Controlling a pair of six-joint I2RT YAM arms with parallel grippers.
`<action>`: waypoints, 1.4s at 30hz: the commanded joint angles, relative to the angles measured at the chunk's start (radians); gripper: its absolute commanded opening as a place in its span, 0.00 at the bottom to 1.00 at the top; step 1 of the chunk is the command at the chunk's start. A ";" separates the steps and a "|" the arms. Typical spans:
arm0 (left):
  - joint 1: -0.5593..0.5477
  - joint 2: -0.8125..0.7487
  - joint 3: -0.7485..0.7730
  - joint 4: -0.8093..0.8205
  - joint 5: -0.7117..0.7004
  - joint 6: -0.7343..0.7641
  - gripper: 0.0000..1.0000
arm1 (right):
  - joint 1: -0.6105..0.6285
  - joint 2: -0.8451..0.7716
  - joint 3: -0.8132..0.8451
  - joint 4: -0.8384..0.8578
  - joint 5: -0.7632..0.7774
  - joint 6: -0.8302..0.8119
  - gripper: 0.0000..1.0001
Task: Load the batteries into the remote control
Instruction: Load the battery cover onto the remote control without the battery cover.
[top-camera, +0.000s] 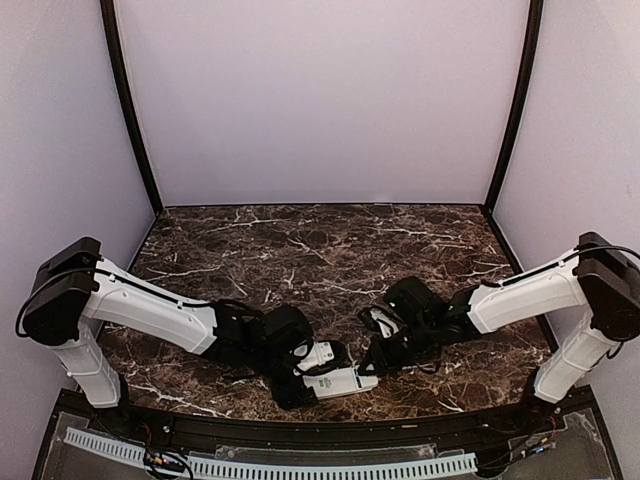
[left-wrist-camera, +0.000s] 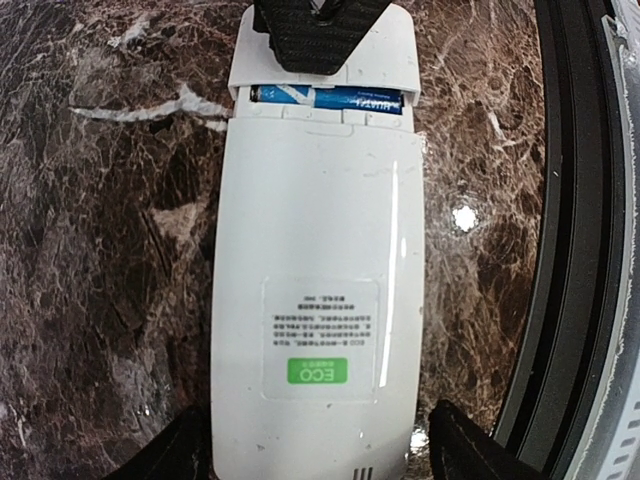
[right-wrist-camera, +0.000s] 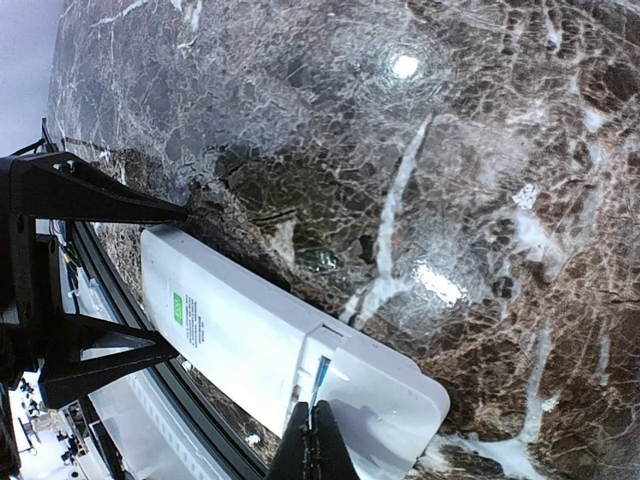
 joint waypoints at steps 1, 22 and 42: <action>0.006 -0.030 -0.017 -0.007 0.006 -0.011 0.75 | 0.010 0.034 -0.027 -0.034 0.026 -0.001 0.00; 0.050 0.039 -0.064 0.084 0.113 -0.015 0.75 | 0.036 -0.055 0.054 -0.128 0.024 -0.064 0.00; 0.050 0.091 -0.053 0.058 0.120 0.013 0.75 | 0.036 -0.072 0.019 -0.134 0.069 0.006 0.00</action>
